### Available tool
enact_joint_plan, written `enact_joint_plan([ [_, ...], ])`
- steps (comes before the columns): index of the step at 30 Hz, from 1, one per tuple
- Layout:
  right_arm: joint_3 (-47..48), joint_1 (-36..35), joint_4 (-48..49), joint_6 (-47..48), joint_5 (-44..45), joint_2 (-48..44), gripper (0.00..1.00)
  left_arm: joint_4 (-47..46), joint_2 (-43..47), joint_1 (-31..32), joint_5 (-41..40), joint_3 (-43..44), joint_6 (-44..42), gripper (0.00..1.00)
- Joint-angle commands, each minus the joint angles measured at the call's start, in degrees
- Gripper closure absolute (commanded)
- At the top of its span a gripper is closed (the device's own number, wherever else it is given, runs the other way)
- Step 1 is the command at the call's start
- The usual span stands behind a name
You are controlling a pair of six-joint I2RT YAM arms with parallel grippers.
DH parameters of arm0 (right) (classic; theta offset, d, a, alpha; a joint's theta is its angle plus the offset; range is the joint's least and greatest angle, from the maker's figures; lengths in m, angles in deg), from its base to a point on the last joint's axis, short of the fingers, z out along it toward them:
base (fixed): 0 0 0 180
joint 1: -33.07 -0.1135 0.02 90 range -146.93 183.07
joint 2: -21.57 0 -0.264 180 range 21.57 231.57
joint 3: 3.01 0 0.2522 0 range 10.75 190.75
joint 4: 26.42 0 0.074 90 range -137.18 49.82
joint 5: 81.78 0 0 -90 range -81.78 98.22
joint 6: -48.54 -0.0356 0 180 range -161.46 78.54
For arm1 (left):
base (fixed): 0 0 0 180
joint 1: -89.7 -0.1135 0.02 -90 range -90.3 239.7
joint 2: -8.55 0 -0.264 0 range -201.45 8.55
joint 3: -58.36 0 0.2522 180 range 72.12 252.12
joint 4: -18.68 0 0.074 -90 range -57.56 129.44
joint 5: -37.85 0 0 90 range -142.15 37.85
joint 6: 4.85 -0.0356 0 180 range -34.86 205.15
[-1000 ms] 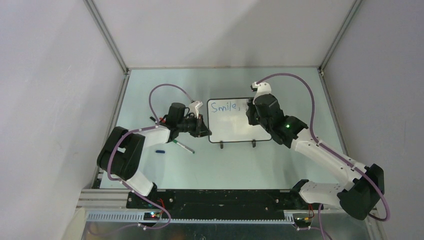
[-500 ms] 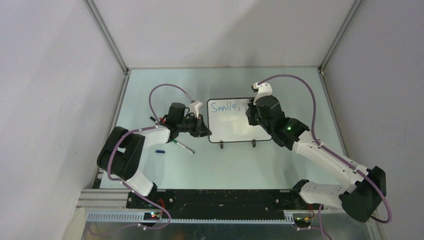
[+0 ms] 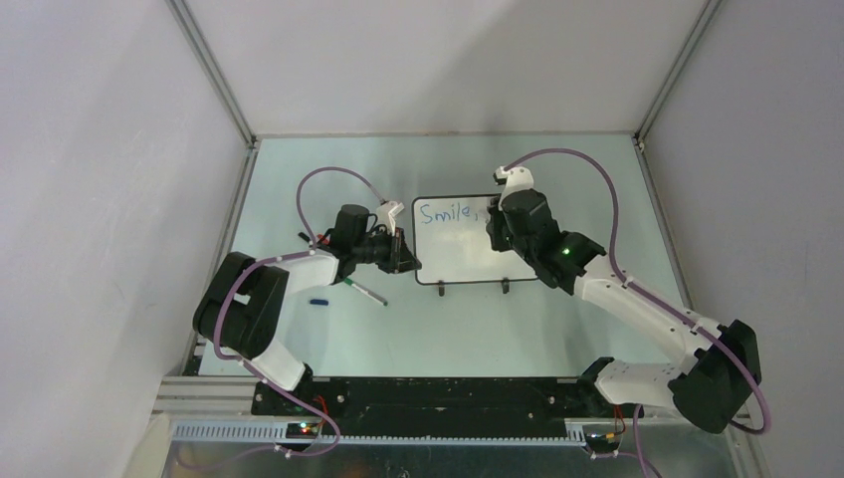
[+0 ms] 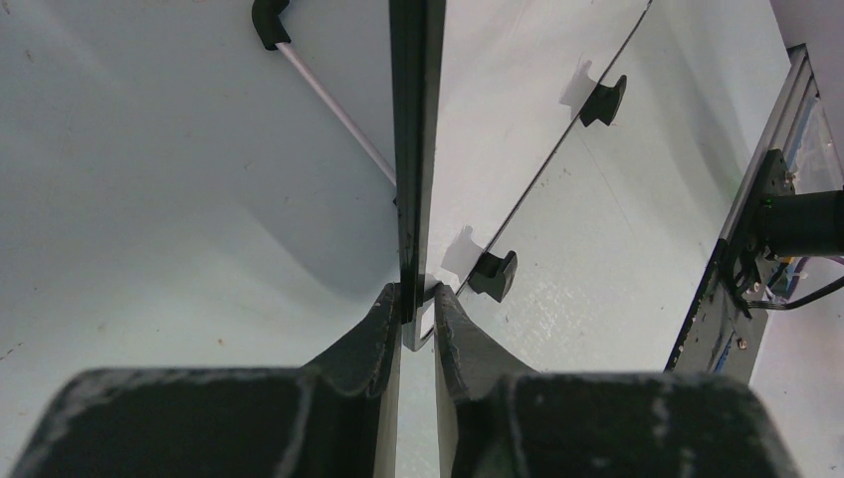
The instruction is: Write a sentence on the whiteboard
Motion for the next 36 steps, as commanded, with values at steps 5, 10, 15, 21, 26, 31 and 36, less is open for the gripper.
enact_joint_plan([
  [5, 2.0, 1.7, 0.8, 0.0, 2.0, 1.2, 1.0, -0.3, 0.0, -0.1, 0.0, 1.9, -0.3, 0.83],
  [10, 2.1, 2.8, 1.0, -0.4, 1.9, 1.5, 1.0, -0.3, -0.2, -0.1, 0.0, 2.0, -0.2, 0.82],
  [15, 2.4, 3.2, 1.2, -0.3, 1.4, 2.0, 1.0, -0.3, -0.4, -0.2, 0.0, 2.0, -0.2, 0.82],
  [21, 3.2, 3.4, 1.1, -0.3, 1.4, 3.3, 1.0, -0.3, -0.5, -0.2, 0.2, 2.1, -0.2, 0.82],
  [26, 3.6, 3.9, 1.1, -0.3, 1.4, 3.8, 1.0, -0.2, -0.5, -0.2, 0.2, 2.0, -0.2, 0.82],
  [31, 3.9, 4.3, 1.1, -0.5, 1.3, 4.1, 1.0, -0.3, -0.7, -0.2, 0.3, 2.1, -0.1, 0.82],
  [36, 4.3, 4.7, 0.9, -0.4, 1.1, 4.6, 1.0, -0.4, -0.7, -0.2, 0.5, 2.1, -0.1, 0.82],
])
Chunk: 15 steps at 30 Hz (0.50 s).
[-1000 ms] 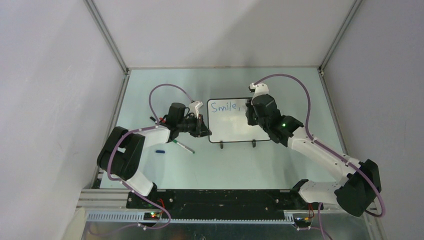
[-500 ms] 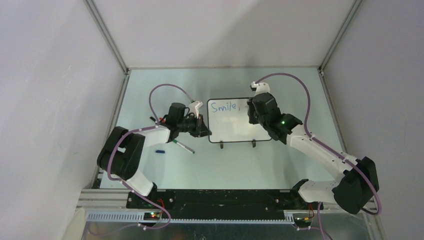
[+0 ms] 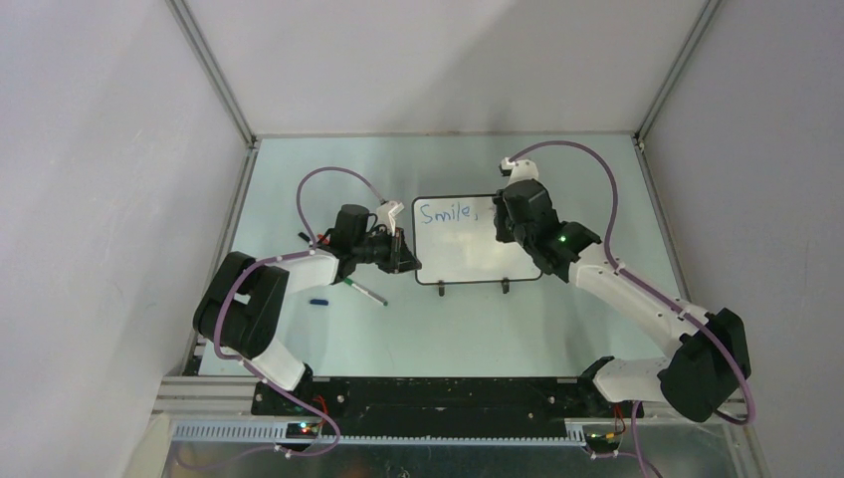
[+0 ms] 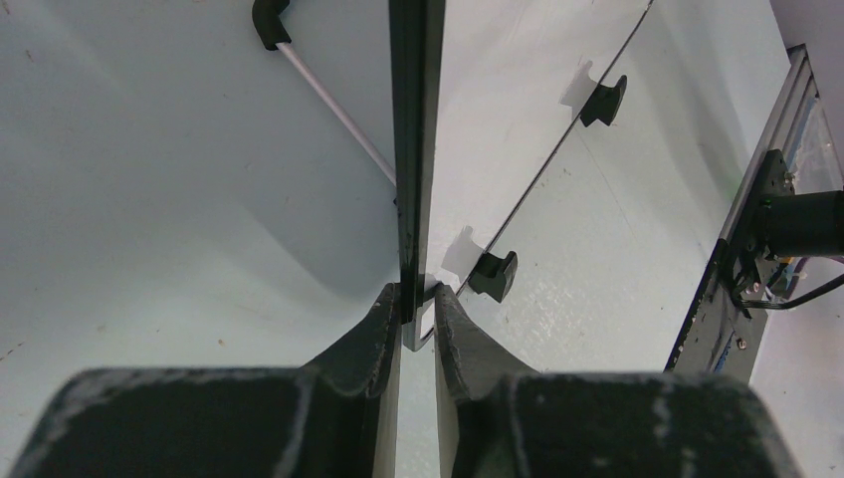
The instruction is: Write a sentence on the whiteboard
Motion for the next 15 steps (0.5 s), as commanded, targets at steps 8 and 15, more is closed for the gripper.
enact_joint_plan([
  [8, 2.7, 0.7, 1.2, -0.6, 0.1, 1.0, 1.0, -0.4, -0.6, -0.1, 0.4, 2.0, -0.1, 0.82],
  [15, 2.7, 0.9, 1.3, -0.7, 0.1, 1.1, 1.0, -0.3, -0.5, -0.1, 0.3, 2.0, -0.1, 0.82],
])
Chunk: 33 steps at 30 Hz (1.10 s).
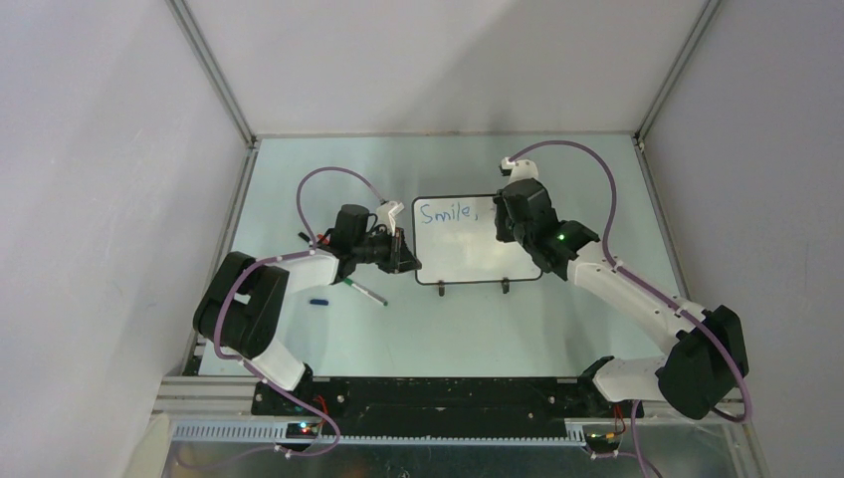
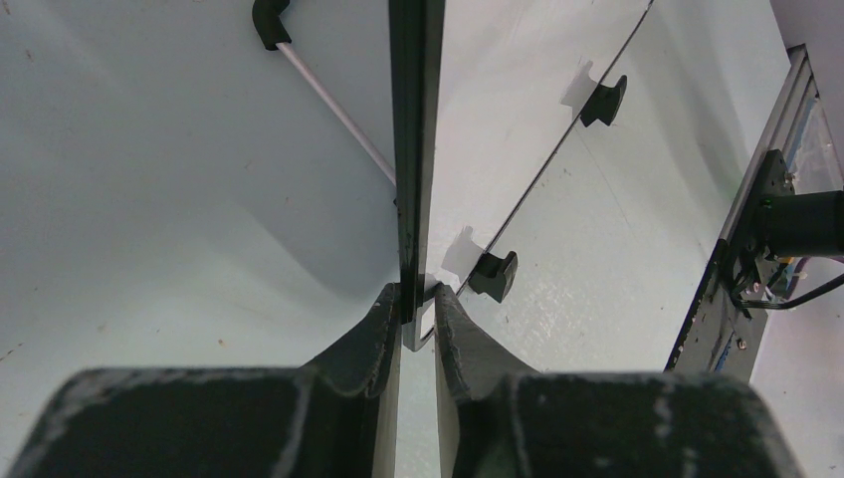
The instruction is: Write a sentence on the whiteboard
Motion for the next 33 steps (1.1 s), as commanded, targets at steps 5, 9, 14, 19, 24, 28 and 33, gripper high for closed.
enact_joint_plan([
  [5, 2.5, 0.4, 1.1, -0.8, 0.0, 0.6, 1.0, -0.3, -0.6, -0.2, 0.3, 1.9, -0.1, 0.82],
  [9, 2.7, 0.6, 1.1, -0.9, 0.0, 1.1, 1.0, -0.3, -0.4, -0.2, 0.3, 1.9, -0.2, 0.82],
  [14, 3.3, 0.6, 0.6, -1.1, 0.0, 2.0, 1.0, -0.3, -0.3, -0.1, 0.0, 1.9, -0.3, 0.82],
  [19, 3.3, 0.5, 0.8, -1.0, -0.8, 2.1, 1.0, 0.0, 0.0, -0.1, -0.6, 1.9, -0.4, 0.83],
  [24, 3.3, 0.5, 0.9, -0.8, -1.7, 2.1, 1.0, 0.1, -0.1, -0.1, -0.5, 1.9, -0.4, 0.83],
  [28, 3.2, 0.4, 0.5, -0.5, -2.2, 2.0, 1.0, 0.1, 0.1, -0.1, -0.5, 1.8, -0.5, 0.83],
  [33, 3.3, 0.3, -0.1, -0.4, -2.2, 1.9, 1.0, 0.3, 0.2, -0.1, -0.6, 1.7, -0.6, 0.83],
])
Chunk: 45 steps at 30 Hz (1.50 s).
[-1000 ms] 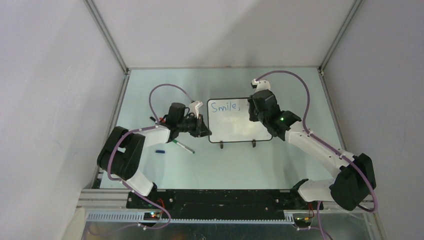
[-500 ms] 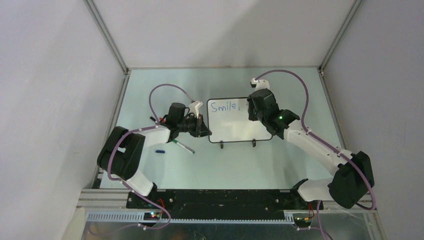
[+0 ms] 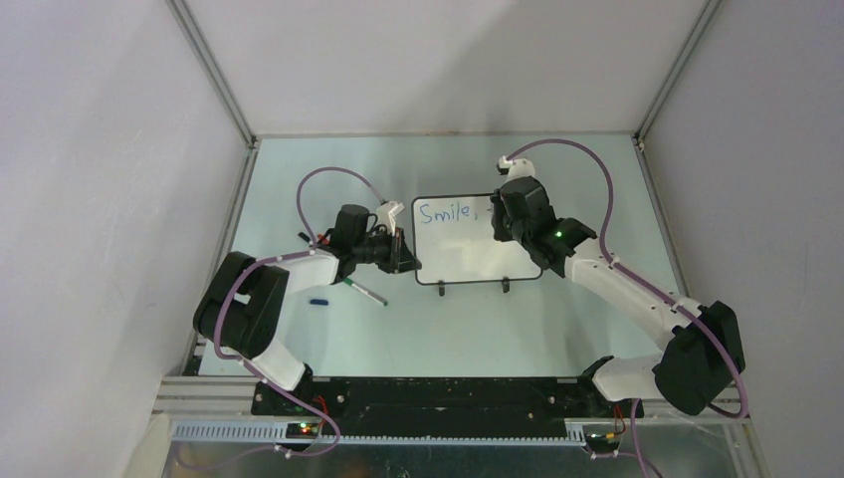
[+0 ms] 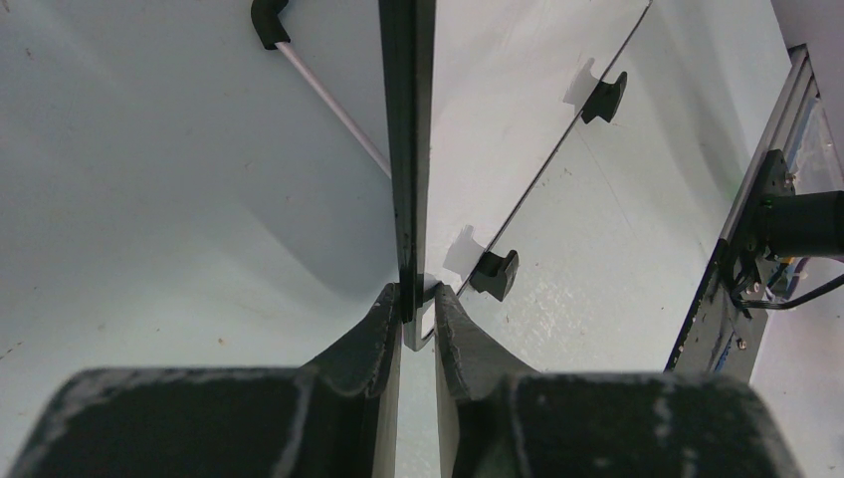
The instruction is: Write a sentence on the whiteboard
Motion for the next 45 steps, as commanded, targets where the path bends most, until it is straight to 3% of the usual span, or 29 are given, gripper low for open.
enact_joint_plan([
  [1, 2.3, 0.0, 0.0, 0.1, -0.5, 0.6, 1.0, 0.2, 0.2, -0.1, -0.5, 1.8, -0.6, 0.83],
  [45, 1.6, -1.2, -3.2, 0.1, 1.7, -0.5, 1.0, 0.6, 0.8, -0.1, -0.9, 1.6, -0.9, 0.83],
])
